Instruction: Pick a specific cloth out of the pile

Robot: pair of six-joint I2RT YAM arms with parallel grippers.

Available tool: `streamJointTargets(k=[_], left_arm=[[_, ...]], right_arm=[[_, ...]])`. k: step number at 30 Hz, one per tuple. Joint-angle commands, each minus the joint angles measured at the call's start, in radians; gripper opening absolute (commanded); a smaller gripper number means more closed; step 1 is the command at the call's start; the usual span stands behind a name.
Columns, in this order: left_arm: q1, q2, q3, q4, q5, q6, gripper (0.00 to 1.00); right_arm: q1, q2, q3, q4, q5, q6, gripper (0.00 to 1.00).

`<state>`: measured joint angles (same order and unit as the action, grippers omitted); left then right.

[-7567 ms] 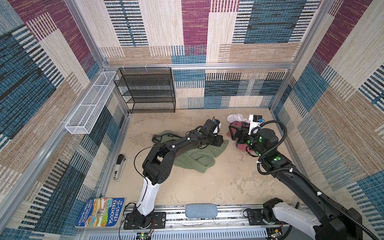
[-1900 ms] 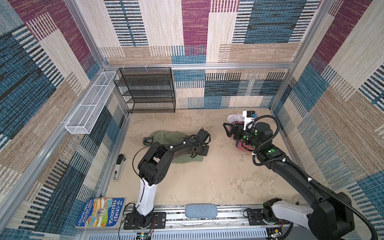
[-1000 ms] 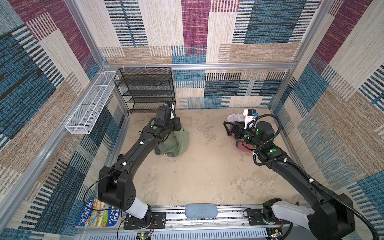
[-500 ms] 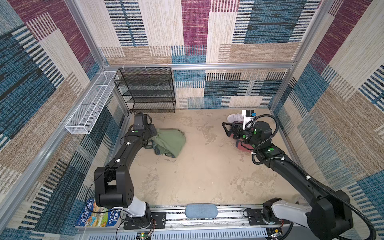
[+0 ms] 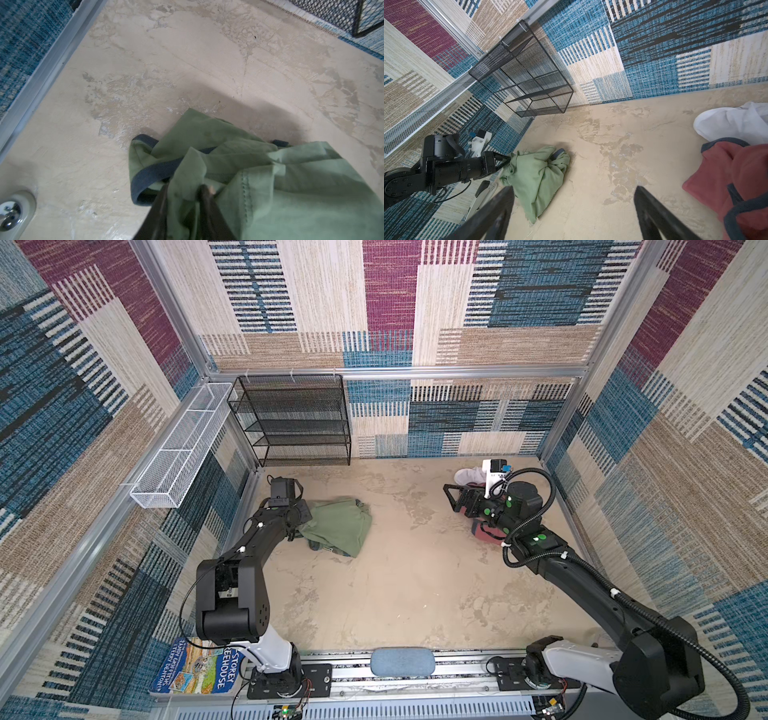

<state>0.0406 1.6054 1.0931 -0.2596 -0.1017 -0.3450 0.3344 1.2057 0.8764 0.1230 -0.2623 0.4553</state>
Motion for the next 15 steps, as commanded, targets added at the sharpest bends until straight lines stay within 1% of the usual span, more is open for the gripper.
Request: streamJointTargets(k=[1, 5, 8, 11, 15], left_arm=[[-0.001, -0.074, -0.023, 0.032, -0.012, -0.032, 0.35], [-0.007, -0.164, -0.036, 0.031, 0.032, -0.039, 0.36], [-0.043, -0.206, -0.034, 0.029, 0.088, -0.05, 0.36], [-0.131, -0.203, -0.022, 0.031, 0.099, -0.028, 0.35], [-0.245, -0.144, 0.008, 0.032, 0.113, -0.025, 0.33]], right_arm=[[-0.001, -0.004, 0.007, 0.027, -0.007, 0.017, 0.93], [-0.001, 0.001, 0.0, 0.04, -0.016, 0.017, 0.93], [-0.001, 0.008, 0.001, 0.046, -0.021, 0.023, 0.93], [-0.001, 0.014, 0.0, 0.06, -0.032, 0.024, 0.93], [0.0, 0.016, -0.01, 0.07, -0.041, 0.037, 0.93]])
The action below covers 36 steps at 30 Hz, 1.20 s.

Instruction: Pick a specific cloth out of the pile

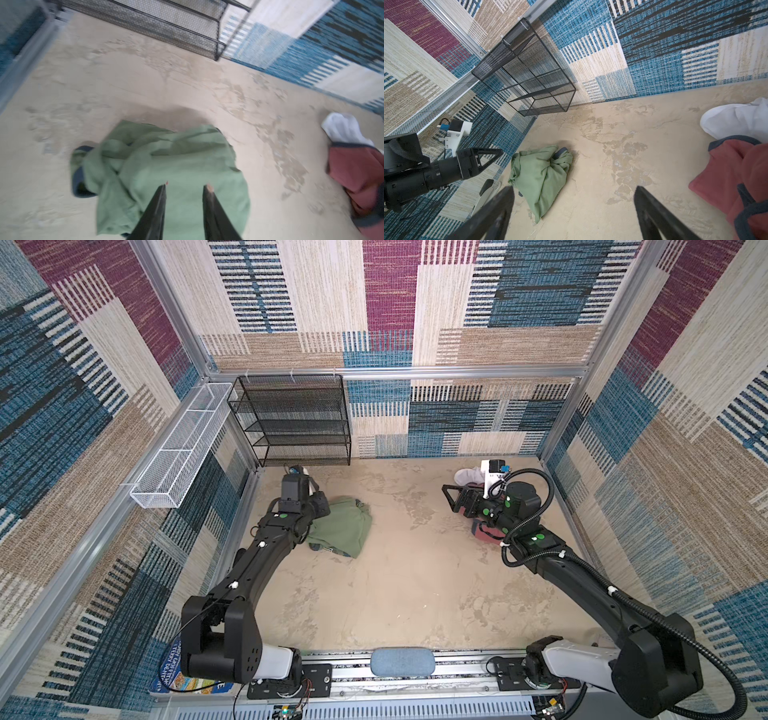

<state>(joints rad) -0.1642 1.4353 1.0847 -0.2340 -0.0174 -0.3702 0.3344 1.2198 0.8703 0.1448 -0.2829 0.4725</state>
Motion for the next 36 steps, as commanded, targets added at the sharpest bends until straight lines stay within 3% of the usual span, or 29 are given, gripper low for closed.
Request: streamJointTargets(k=[1, 9, 18, 36], left_arm=[[-0.063, 0.047, 0.022, 0.011, 0.044, -0.002, 0.32], [-0.113, 0.225, 0.04, 0.083, 0.119, -0.064, 0.27], [-0.099, 0.363, 0.071, 0.097, 0.085, -0.075, 0.26], [0.164, 0.479, 0.182, 0.166, 0.127, -0.084, 0.24]], right_arm=[[-0.001, -0.001, -0.005, 0.049, -0.025, 0.02, 0.93], [-0.001, -0.049, -0.046, 0.043, -0.009, 0.027, 0.93], [-0.001, -0.034, -0.06, 0.059, -0.016, 0.04, 0.93], [-0.001, 0.158, 0.112, 0.01, -0.052, 0.037, 0.92]])
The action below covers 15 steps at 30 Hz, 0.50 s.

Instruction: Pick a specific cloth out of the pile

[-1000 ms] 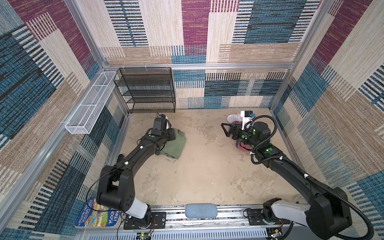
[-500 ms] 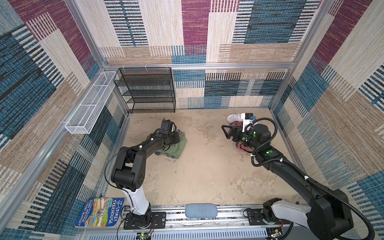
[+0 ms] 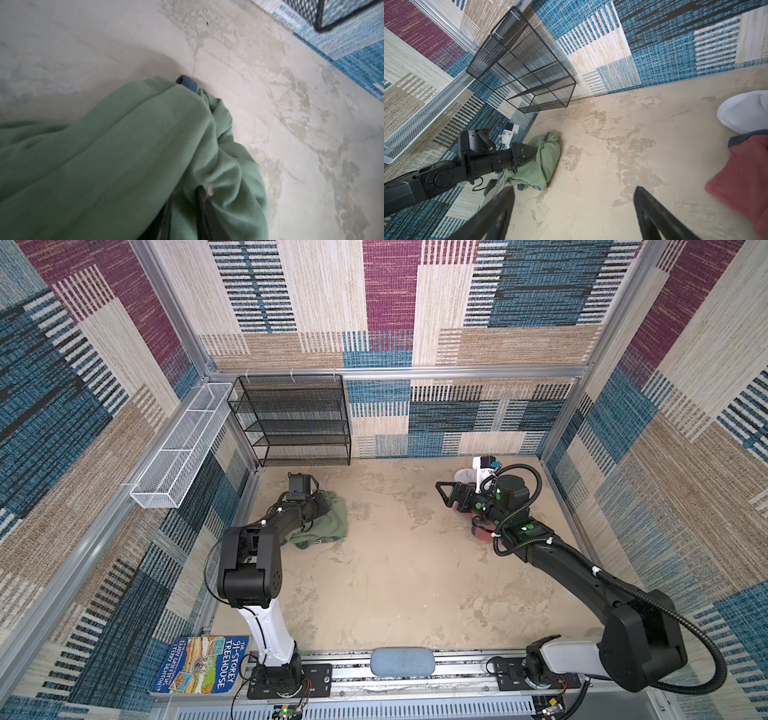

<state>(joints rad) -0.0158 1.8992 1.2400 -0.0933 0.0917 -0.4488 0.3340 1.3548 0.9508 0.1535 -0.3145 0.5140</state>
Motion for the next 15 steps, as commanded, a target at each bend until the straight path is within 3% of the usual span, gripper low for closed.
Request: streamJointTargets(k=[1, 11, 15], left_arm=[[0.024, 0.026, 0.043, 0.02, 0.019, -0.005, 0.24], [0.065, 0.068, 0.126, 0.011, 0.029, 0.015, 0.24], [0.063, 0.021, 0.104, 0.035, 0.075, -0.004, 0.25]], right_arm=[[0.0, 0.036, 0.046, -0.002, -0.022, -0.006, 0.92], [-0.001, 0.118, 0.136, -0.039, -0.046, -0.014, 0.91], [0.0, 0.104, 0.129, -0.04, -0.03, -0.018, 0.91]])
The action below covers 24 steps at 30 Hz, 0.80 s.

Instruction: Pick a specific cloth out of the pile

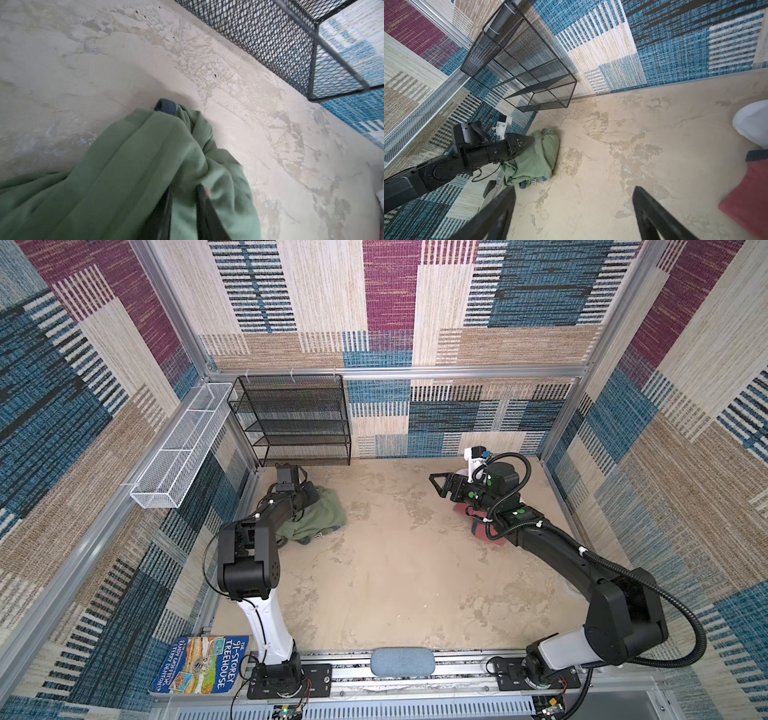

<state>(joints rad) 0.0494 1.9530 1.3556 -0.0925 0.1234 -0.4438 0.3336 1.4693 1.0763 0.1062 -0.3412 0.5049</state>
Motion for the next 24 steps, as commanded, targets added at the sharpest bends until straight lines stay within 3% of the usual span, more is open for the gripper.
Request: streamJointTargets(k=[1, 6, 11, 13, 15, 17, 24], left_arm=[[-0.003, -0.05, -0.026, 0.052, 0.057, -0.013, 0.25], [-0.044, -0.164, -0.099, 0.097, 0.112, -0.031, 0.26], [-0.131, -0.291, -0.185, 0.099, 0.089, 0.02, 0.3], [-0.162, -0.34, -0.217, 0.08, 0.059, 0.046, 0.37], [-0.186, -0.385, -0.244, 0.052, 0.015, 0.085, 0.57], [-0.199, -0.417, -0.268, 0.038, -0.017, 0.117, 0.67], [-0.2, -0.499, -0.324, -0.047, -0.229, 0.205, 0.69]], right_arm=[[0.0, -0.021, 0.002, 0.007, -0.001, -0.011, 0.91], [-0.001, -0.082, -0.041, 0.011, 0.056, -0.04, 0.92], [-0.001, -0.159, -0.093, -0.007, 0.175, -0.127, 0.94], [-0.004, -0.196, -0.134, 0.005, 0.237, -0.151, 0.95], [-0.013, -0.234, -0.179, 0.014, 0.308, -0.171, 0.94], [-0.021, -0.264, -0.226, 0.032, 0.362, -0.198, 0.95], [-0.097, -0.286, -0.388, 0.153, 0.679, -0.257, 1.0]])
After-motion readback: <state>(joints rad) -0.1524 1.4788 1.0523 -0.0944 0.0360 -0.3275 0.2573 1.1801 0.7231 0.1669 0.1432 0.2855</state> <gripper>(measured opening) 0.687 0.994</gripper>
